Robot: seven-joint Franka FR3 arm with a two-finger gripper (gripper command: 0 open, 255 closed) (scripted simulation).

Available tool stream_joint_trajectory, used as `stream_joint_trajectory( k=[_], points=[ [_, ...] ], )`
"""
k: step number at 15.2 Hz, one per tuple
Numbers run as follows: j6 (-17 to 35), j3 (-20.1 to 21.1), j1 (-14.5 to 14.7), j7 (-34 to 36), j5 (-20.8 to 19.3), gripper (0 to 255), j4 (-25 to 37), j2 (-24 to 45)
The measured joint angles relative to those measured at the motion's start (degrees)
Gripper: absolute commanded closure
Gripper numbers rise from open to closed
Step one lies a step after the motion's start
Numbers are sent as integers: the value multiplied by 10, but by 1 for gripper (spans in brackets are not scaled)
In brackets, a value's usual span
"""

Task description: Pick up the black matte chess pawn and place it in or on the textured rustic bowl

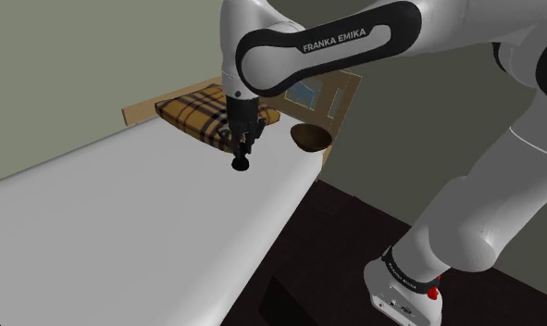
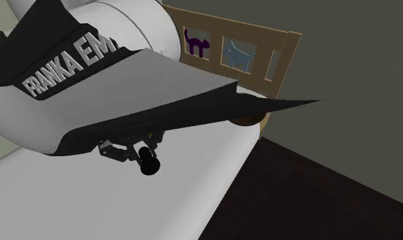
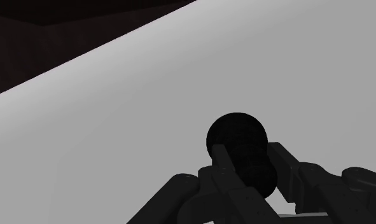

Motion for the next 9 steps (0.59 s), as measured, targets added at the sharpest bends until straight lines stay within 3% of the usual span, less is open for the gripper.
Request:
stream_joint_trajectory(
  k=[3, 9],
  points=[
    [-16, -3, -3, -7, 2, 255, 11, -6],
    [-13, -45, -41, -88, 4, 255, -25, -42]
  ],
)
